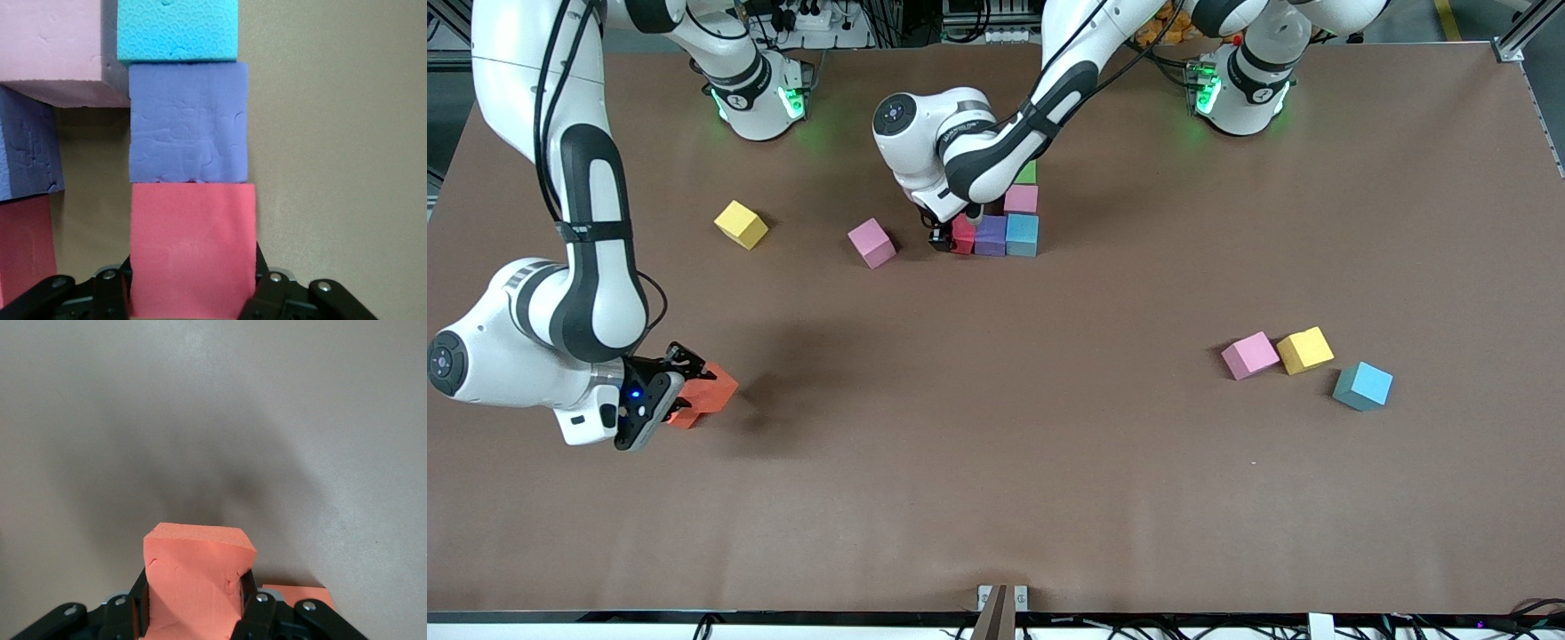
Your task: Form number 2 with 11 blocks
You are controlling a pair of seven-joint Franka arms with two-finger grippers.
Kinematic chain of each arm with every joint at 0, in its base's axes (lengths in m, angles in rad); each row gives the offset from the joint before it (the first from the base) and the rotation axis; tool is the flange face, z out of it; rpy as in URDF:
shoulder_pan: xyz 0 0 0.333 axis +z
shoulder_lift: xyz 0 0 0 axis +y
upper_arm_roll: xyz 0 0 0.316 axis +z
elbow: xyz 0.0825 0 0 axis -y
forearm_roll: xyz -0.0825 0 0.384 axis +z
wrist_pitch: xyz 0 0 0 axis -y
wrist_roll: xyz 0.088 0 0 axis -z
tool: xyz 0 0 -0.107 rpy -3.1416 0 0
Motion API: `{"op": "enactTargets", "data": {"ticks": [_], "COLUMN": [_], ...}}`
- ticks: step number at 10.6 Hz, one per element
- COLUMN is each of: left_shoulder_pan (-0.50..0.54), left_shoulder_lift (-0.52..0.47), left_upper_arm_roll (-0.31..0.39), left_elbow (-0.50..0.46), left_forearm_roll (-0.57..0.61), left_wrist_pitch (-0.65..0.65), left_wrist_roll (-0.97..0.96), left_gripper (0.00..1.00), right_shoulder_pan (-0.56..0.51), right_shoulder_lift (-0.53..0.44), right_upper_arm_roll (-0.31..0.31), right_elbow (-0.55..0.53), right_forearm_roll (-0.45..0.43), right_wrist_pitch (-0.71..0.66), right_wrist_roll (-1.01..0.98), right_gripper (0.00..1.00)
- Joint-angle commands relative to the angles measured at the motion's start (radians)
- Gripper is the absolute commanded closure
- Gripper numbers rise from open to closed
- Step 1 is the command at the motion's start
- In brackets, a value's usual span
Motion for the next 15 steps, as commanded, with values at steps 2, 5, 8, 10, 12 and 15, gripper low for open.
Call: {"op": "enactTargets", "data": {"ticks": [2,5,8,10,12,15], "left_shoulder_pan": [0.009,0.015,0.017,0.017,0.017,0.023], "left_shoulder_lift": [-0.008,-0.01,-0.03,-0.053,-0.089,-0.164], "left_upper_arm_roll": [0.001,0.0,0.0,-0.003,-0.012,-0.019], "left_elbow": [0.003,0.004,0.006,0.006,0.003,0.001], "left_forearm_roll": [-0.023,-0.025,-0.025,-0.017,-0.018,-0.029], "left_wrist_pitch": [-0.026,-0.026,-0.037,-0.058,-0.073,-0.153], "left_wrist_roll": [-0.098,-0.096,-0.096,-0.092,-0.055,0.034], "left_gripper": [0.01,0.0,0.0,0.0,0.0,0.0], "right_shoulder_pan": [-0.025,-0.026,-0.025,-0.006,0.021,0.082], "right_shoulder_lift": [0.006,0.009,0.009,-0.003,-0.008,-0.034], "right_upper_arm_roll": [0.02,0.02,0.02,0.02,0.018,0.015], "right_elbow": [0.013,0.011,0.013,0.016,0.016,0.014], "right_forearm_roll": [0.006,0.007,0.007,0.006,0.006,-0.005], "right_wrist_pitch": [-0.012,-0.012,-0.014,-0.029,-0.042,-0.093], "right_wrist_roll": [-0.005,-0.007,-0.004,0.044,0.117,0.348], "right_gripper": [0.86,0.86,0.86,0.87,0.87,0.87]}}
